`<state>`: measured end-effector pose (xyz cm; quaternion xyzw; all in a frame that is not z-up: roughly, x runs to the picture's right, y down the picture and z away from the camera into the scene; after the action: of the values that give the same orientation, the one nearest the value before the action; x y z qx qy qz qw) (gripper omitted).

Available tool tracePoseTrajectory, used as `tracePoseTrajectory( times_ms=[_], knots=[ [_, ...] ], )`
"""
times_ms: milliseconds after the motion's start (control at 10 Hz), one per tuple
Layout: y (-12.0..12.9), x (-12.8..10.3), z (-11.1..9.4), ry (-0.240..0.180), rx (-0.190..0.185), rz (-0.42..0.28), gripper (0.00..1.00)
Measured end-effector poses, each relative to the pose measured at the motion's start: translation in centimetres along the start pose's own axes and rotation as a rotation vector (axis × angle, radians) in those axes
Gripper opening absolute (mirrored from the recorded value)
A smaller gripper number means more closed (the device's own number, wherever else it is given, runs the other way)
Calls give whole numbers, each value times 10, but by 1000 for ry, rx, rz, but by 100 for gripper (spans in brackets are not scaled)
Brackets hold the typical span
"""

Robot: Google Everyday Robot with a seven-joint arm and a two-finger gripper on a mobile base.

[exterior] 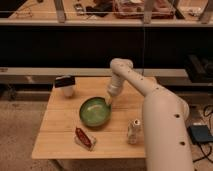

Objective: Drag the ceramic bowl in a circle

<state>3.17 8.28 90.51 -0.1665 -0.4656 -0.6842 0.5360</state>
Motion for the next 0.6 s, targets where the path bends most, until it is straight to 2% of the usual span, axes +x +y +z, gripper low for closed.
tracePoseTrajectory(
  times_ms=[100,300,400,500,600],
  knots=[
    [9,12,0,18,-11,37,0],
    [25,21,-5,44,-32,93,0],
    [33,23,-7,57,-41,118,0],
    [48,23,-16,84,-64,164,0],
    [56,23,-21,100,-81,181,0]
  ],
)
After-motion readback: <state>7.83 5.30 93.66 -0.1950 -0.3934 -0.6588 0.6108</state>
